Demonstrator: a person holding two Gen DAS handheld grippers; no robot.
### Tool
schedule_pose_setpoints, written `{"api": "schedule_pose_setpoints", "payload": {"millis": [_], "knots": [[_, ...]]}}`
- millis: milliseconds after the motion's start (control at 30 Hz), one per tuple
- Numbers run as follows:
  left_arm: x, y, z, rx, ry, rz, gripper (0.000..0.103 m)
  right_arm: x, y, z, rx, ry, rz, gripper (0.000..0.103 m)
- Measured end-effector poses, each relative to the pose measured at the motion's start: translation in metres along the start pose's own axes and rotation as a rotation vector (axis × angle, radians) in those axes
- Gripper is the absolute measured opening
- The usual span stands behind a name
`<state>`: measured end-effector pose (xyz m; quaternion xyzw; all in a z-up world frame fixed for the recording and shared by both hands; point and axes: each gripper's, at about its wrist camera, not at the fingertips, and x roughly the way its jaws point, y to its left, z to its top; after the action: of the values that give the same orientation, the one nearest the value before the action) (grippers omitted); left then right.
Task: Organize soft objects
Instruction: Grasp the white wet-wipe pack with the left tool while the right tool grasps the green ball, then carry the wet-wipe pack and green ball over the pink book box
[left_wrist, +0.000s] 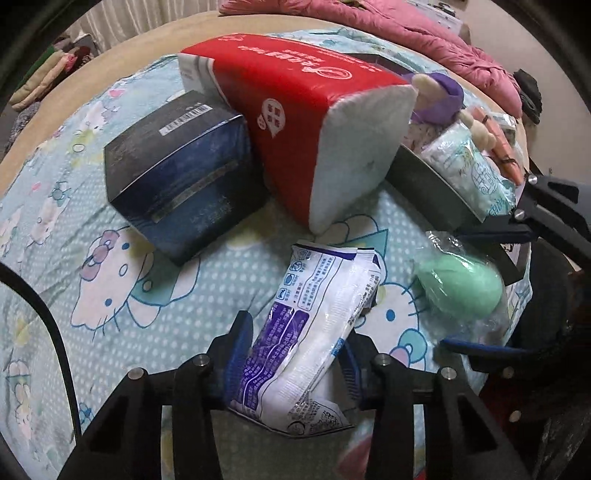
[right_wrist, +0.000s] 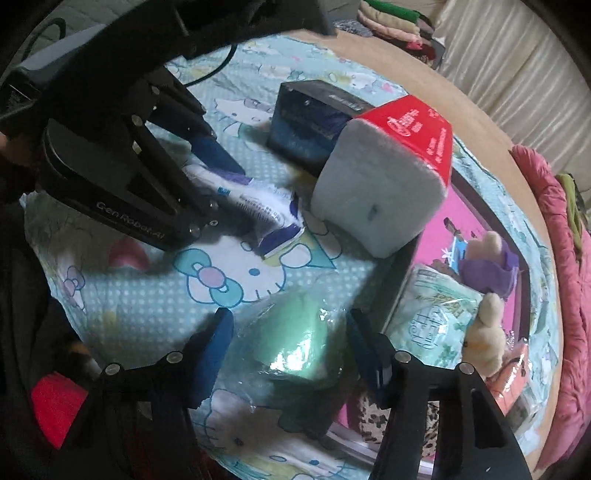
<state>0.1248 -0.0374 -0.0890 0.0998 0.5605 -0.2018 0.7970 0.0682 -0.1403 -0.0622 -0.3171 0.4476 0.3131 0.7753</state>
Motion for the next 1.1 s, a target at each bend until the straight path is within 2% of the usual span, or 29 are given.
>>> {"api": "schedule_pose_setpoints", "payload": {"millis": [33,167,233,433,500,667,800,1100], "knots": [[-0.001,0.000,-0.002,-0.009,-0.004,0.004,0.044,0.004,0.002,0.000,-0.003,0.013,0.004,0.060],[-0.006,0.003,-0.009,-0.077,-0.028,0.013,0.041,0.015,0.004,0.002,0.015,0.025,0.007,0.055],[-0.010,0.003,-0.011,-0.114,-0.041,0.002,0.040,0.018,0.003,0.002,0.036,0.016,0.011,0.051],[-0.032,0.008,-0.021,-0.186,-0.082,0.030,0.036,0.013,-0.006,0.000,0.125,-0.038,0.050,0.048],[-0.045,0.007,-0.023,-0.197,-0.111,0.050,0.036,0.006,-0.009,0.000,0.158,-0.075,0.081,0.047],[-0.073,0.001,-0.026,-0.230,-0.162,0.074,0.036,-0.015,-0.013,0.003,0.186,-0.165,0.084,0.047],[-0.090,-0.004,-0.026,-0.222,-0.196,0.116,0.036,-0.036,-0.014,0.005,0.202,-0.237,0.080,0.047],[-0.119,-0.023,-0.016,-0.208,-0.246,0.150,0.036,-0.081,-0.035,-0.004,0.321,-0.374,0.101,0.047]]}}
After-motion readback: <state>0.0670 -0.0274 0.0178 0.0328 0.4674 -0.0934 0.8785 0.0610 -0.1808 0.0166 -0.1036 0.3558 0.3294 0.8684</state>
